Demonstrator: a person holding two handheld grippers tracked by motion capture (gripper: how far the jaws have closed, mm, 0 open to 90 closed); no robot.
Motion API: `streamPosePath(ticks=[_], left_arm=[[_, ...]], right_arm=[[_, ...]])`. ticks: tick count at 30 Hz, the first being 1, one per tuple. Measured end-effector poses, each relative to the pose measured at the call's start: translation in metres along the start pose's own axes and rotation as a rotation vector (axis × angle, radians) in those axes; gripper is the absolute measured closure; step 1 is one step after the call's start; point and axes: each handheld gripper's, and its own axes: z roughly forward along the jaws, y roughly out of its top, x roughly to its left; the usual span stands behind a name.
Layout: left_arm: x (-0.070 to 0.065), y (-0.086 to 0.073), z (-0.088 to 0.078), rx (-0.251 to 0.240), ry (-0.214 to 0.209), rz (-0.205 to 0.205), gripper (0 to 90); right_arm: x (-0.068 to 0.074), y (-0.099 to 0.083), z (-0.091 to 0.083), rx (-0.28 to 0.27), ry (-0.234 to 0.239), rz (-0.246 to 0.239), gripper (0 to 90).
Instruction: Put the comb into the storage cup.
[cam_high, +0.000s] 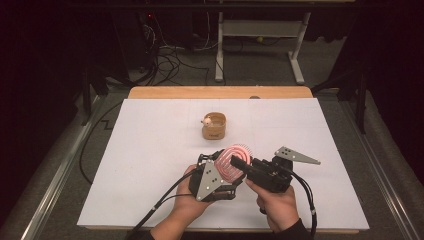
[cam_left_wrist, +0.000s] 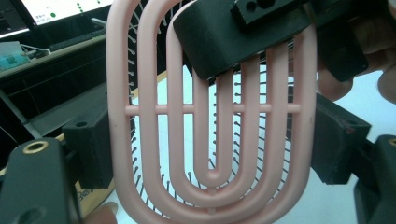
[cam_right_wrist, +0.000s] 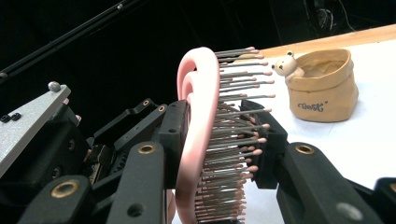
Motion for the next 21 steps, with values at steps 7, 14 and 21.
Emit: streamPosePath(ticks=[7, 14, 21], left_arm=[[0.0017, 0.0001, -0.0001, 0.0, -0.02, -0.012, 17.3], [0.0034, 0.0004, 0.0005, 0.001, -0.041, -0.042, 17.2], [0.0056, 0.0004, 0.0001, 0.007, -0.063, -0.068, 17.1]], right_arm=[[0.002, 0.0004, -0.0002, -0.005, 0.01, -0.029, 65.3], [0.0031, 0.0007, -0.0005, -0.01, 0.013, -0.033, 65.5], [0.0038, 0.0011, -0.0003, -0.014, 0.015, -0.04, 65.6]])
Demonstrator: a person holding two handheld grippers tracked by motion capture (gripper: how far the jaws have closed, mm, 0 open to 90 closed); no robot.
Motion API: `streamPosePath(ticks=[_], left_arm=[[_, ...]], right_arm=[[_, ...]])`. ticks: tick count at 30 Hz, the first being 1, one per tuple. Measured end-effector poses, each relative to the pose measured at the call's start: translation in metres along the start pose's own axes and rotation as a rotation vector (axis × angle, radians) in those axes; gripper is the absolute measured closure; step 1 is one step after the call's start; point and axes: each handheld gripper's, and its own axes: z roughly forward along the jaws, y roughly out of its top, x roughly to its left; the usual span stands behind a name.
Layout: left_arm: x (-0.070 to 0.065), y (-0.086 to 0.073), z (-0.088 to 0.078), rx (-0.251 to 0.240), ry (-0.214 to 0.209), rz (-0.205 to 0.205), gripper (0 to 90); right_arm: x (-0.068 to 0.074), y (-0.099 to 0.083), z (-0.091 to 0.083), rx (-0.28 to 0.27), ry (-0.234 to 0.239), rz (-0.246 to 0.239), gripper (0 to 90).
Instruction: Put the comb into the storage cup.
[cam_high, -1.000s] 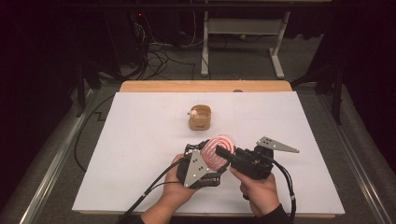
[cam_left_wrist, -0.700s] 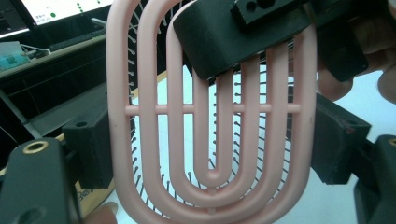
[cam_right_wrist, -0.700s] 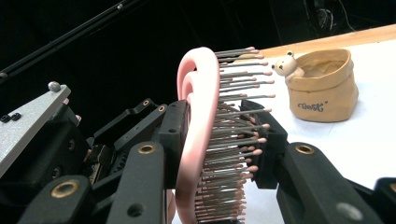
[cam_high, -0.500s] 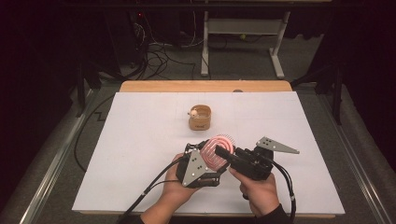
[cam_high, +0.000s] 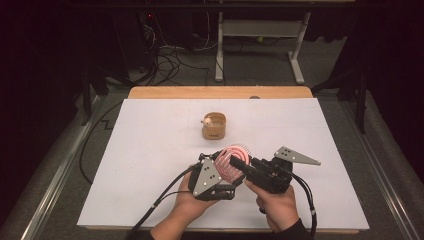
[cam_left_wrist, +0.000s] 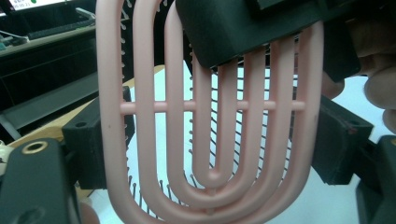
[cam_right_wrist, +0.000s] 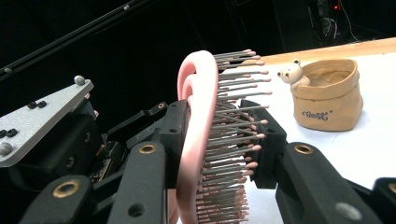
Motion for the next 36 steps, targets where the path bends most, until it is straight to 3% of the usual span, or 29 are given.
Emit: streamPosePath(ticks=[13, 18, 27, 32, 36], left_arm=[[0.003, 0.0, -0.001, -0.003, -0.024, -0.04, 11.6], [0.005, 0.0, 0.0, 0.003, -0.032, -0.056, 0.2], [0.007, 0.0, 0.0, 0.022, -0.05, -0.068, 0.0], [0.01, 0.001, -0.01, -0.014, -0.064, -0.084, 0.0], [0.013, -0.004, -0.015, -0.005, -0.088, -0.094, 0.0]], right_arm=[[0.0, 0.0, -0.001, -0.011, 0.003, -0.002, 65.8], [-0.001, 0.001, -0.001, -0.014, 0.005, 0.0, 65.9], [-0.001, 0.002, -0.002, -0.015, 0.004, -0.003, 66.0], [-0.001, 0.004, -0.005, -0.029, 0.003, -0.004, 66.3], [0.0, 0.004, -0.005, -0.032, 0.002, -0.009, 66.4]])
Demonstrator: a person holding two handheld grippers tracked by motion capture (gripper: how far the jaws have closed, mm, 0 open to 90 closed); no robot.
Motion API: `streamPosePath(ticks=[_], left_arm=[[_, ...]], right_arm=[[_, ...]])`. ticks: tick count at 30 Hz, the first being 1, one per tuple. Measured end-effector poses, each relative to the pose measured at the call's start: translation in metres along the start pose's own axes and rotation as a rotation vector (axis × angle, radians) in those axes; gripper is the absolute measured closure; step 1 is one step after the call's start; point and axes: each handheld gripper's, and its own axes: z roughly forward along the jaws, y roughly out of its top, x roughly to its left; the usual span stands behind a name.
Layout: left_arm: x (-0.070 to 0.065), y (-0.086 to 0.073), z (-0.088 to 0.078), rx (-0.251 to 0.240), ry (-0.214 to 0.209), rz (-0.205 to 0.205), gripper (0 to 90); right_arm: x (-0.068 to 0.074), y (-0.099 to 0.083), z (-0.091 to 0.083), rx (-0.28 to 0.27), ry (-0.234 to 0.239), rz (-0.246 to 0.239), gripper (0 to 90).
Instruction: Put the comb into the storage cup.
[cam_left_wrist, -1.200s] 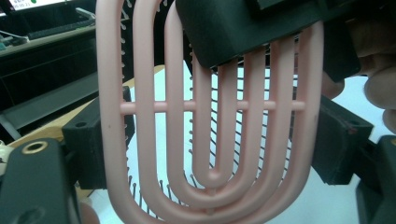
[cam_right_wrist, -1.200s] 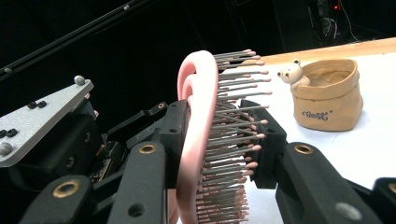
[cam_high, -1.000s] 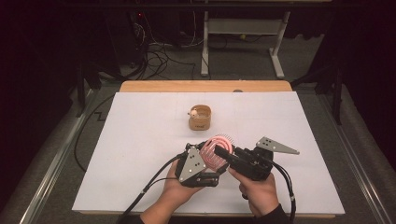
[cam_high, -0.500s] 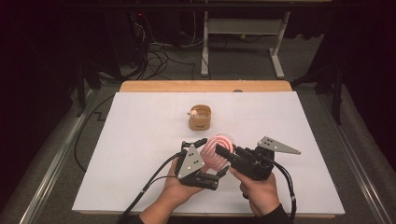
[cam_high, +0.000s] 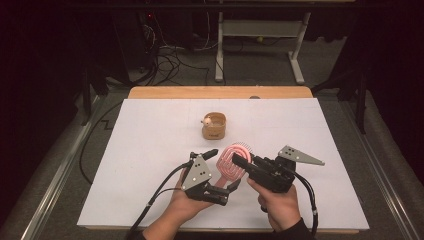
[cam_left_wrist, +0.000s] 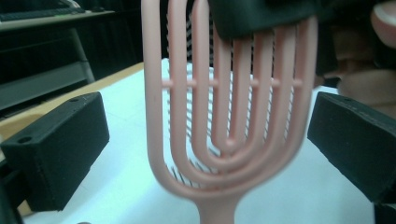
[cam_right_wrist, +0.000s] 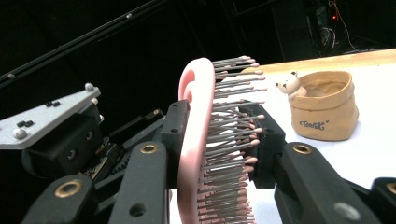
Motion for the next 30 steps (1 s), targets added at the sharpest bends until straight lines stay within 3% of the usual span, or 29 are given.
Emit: streamPosePath(ticks=[7, 15, 23, 27, 30], left_arm=[[0.007, -0.001, -0.013, -0.003, 0.009, -0.003, 0.0], [0.021, -0.006, -0.028, -0.007, 0.037, -0.036, 0.0], [0.042, -0.018, -0.05, 0.017, 0.102, -0.053, 0.0], [0.049, -0.028, -0.061, 0.054, 0.169, -0.017, 0.0], [0.054, -0.037, -0.067, 0.06, 0.184, -0.043, 0.0]], right_arm=[[0.001, 0.005, -0.004, -0.02, -0.002, -0.018, 67.0], [0.0, 0.01, -0.011, -0.043, -0.005, -0.022, 67.0], [-0.002, 0.013, -0.016, -0.058, -0.022, -0.031, 67.1], [-0.004, 0.014, -0.018, -0.061, -0.035, -0.036, 67.1], [-0.006, 0.014, -0.019, -0.059, -0.045, -0.039, 67.0]])
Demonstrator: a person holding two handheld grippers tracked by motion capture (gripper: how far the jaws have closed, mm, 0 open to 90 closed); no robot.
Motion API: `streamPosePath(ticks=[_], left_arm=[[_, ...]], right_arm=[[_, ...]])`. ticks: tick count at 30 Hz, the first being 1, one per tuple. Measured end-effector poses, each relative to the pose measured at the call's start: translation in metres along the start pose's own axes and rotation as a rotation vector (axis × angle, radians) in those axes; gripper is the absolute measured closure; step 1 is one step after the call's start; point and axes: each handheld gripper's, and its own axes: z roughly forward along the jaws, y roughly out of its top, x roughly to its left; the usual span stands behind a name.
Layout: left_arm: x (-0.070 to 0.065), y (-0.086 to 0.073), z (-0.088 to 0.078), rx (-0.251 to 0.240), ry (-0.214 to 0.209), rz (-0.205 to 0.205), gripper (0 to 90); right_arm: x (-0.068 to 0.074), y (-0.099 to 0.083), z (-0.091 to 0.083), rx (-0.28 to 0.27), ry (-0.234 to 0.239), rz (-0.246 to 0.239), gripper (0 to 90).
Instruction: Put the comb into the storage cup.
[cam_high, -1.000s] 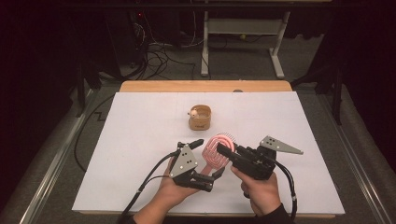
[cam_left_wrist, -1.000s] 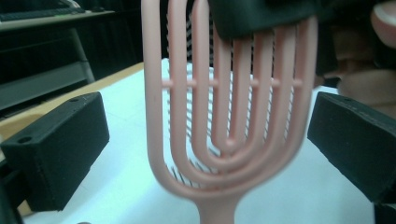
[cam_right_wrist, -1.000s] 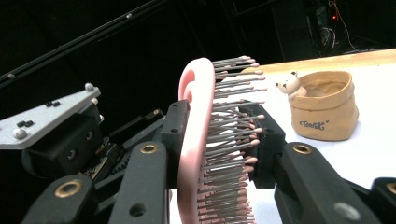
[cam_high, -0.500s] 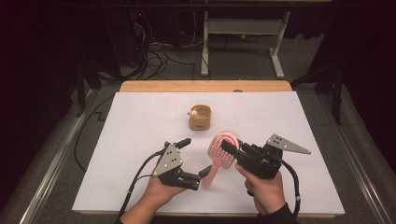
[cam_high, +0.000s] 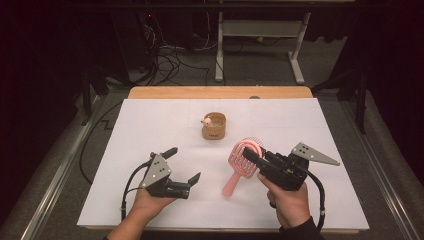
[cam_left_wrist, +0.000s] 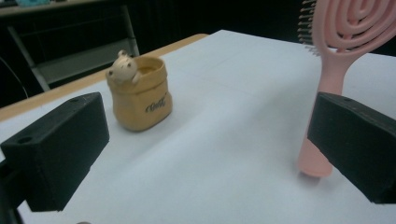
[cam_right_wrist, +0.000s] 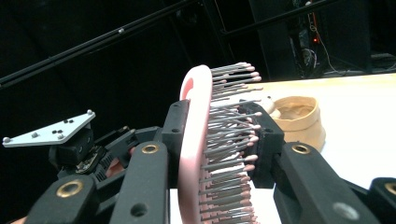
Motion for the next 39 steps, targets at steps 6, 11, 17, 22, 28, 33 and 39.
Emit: streamPosePath(ticks=[6, 11, 17, 22, 28, 33, 39], left_arm=[[0.011, -0.015, -0.002, -0.002, 0.021, -0.038, 0.0], [0.018, -0.023, -0.004, -0.003, 0.058, -0.044, 0.0], [0.026, -0.031, -0.007, -0.006, 0.073, -0.064, 0.0], [0.03, -0.032, -0.01, -0.025, 0.064, -0.103, 0.0], [0.031, -0.032, -0.011, -0.03, 0.045, -0.119, 0.0], [0.032, -0.033, -0.011, -0.031, 0.03, -0.115, 0.0], [0.031, -0.035, -0.009, -0.017, 0.03, -0.105, 0.0]], right_arm=[[-0.001, 0.0, -0.001, -0.005, -0.014, -0.008, 67.0], [-0.004, 0.002, -0.004, -0.011, -0.023, -0.012, 67.0], [-0.008, 0.004, -0.009, -0.018, -0.039, -0.014, 67.0], [-0.013, 0.005, -0.012, -0.022, -0.054, -0.011, 67.0], [-0.017, 0.007, -0.016, -0.028, -0.07, -0.015, 66.9], [-0.018, 0.008, -0.018, -0.035, -0.084, -0.029, 66.9], [-0.024, 0.009, -0.022, -0.042, -0.089, -0.027, 66.9]])
